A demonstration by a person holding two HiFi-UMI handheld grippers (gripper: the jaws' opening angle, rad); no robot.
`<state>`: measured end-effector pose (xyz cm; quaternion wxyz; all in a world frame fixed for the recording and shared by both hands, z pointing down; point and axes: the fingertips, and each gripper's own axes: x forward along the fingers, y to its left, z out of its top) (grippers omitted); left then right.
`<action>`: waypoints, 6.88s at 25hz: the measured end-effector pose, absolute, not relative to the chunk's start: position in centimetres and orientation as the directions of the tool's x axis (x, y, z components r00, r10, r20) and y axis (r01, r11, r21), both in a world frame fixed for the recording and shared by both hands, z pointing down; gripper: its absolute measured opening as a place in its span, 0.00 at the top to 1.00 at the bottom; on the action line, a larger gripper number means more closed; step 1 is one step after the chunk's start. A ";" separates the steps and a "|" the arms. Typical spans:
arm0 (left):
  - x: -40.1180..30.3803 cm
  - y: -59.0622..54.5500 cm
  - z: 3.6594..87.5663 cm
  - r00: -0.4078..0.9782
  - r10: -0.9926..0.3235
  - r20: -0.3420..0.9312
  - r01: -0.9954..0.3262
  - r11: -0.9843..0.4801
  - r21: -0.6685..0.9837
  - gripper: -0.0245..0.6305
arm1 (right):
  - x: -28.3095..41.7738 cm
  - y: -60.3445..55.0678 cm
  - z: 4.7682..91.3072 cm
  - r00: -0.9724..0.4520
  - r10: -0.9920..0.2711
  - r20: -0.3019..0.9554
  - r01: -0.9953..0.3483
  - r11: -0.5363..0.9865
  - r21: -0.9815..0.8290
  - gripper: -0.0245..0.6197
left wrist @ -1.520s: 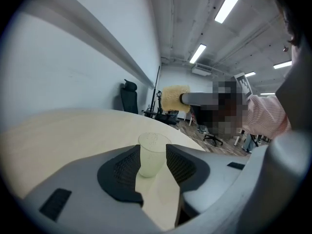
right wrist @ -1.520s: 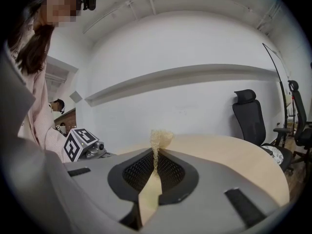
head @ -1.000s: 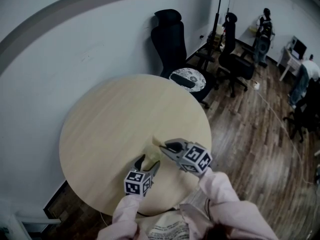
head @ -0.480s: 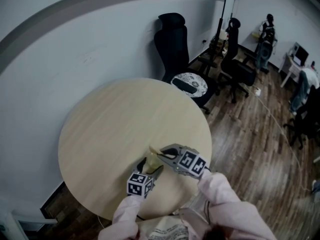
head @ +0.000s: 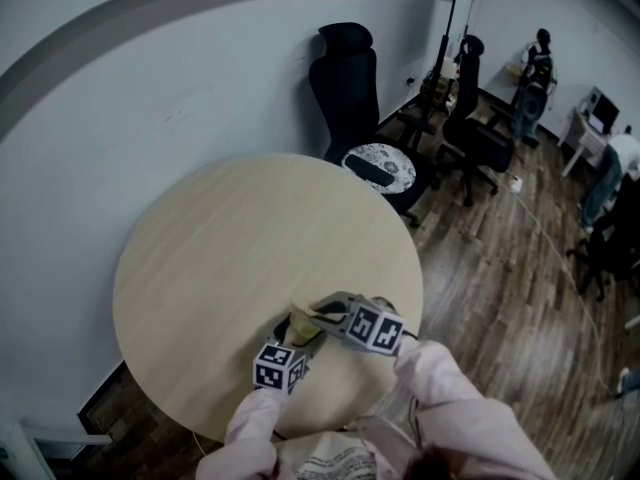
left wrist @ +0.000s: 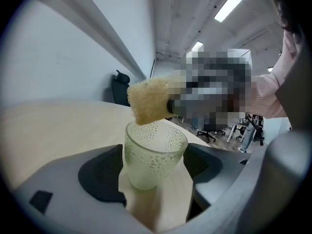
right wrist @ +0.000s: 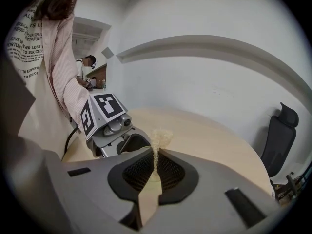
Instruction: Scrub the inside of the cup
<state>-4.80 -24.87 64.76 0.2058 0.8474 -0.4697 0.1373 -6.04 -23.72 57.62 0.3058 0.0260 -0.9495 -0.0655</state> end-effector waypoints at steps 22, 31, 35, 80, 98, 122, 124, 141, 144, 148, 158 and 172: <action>-4.7 -25.0 65.2 0.521 -0.734 0.436 -0.849 -0.496 0.181 0.40 | -5.6 -22.8 60.9 -0.600 -0.027 0.800 0.254 0.941 0.222 0.92; -4.6 -25.1 65.3 0.516 -0.736 0.438 -0.851 -0.497 0.169 0.40 | -5.1 -22.8 61.8 -0.460 -0.012 0.888 0.348 0.918 0.193 0.92; -4.5 -25.0 65.2 0.518 -0.735 0.437 -0.850 -0.498 0.172 0.41 | -5.1 -22.8 61.9 -0.425 -0.003 0.905 0.354 0.920 0.170 0.92; -4.7 -24.9 65.4 0.515 -0.732 0.446 -0.853 -0.489 0.183 0.41 | -5.9 -23.5 63.5 -0.243 0.198 0.949 0.131 0.977 -0.171 0.92; -4.6 -24.8 65.4 0.515 -0.729 0.450 -0.853 -0.490 0.181 0.41 | -6.6 -22.1 63.4 -0.303 0.356 0.884 -0.075 0.916 -0.395 0.92; -4.9 -24.9 65.5 0.493 -0.731 0.471 -0.863 -0.479 0.160 0.42 | -8.5 -22.0 62.6 -0.472 0.400 0.786 -0.297 0.767 -0.569 0.92; -4.9 -24.9 65.5 0.492 -0.731 0.472 -0.864 -0.478 0.159 0.42 | -8.6 -22.0 62.6 -0.481 0.395 0.783 -0.306 0.761 -0.572 0.92; -5.0 -24.8 65.7 0.487 -0.733 0.476 -0.865 -0.479 0.148 0.43 | -10.0 -23.7 62.0 -0.606 0.318 0.729 -0.429 0.641 -0.636 0.92; -5.0 -24.9 65.6 0.487 -0.734 0.473 -0.865 -0.480 0.147 0.43 | -10.1 -24.1 62.0 -0.623 0.294 0.724 -0.450 0.622 -0.640 0.92; -5.0 -25.0 65.9 0.488 -0.733 0.473 -0.864 -0.483 0.143 0.43 | -10.0 -24.5 62.1 -0.642 0.258 0.722 -0.479 0.601 -0.640 0.92; -5.1 -24.9 66.0 0.502 -0.725 0.472 -0.855 -0.497 0.147 0.43 | -8.7 -23.8 61.9 -0.592 0.279 0.756 -0.349 0.757 -0.553 0.92; -4.8 -24.6 65.8 0.514 -0.713 0.477 -0.847 -0.508 0.155 0.43 | -7.4 -22.8 61.0 -0.418 0.340 0.843 0.010 0.929 -0.370 0.92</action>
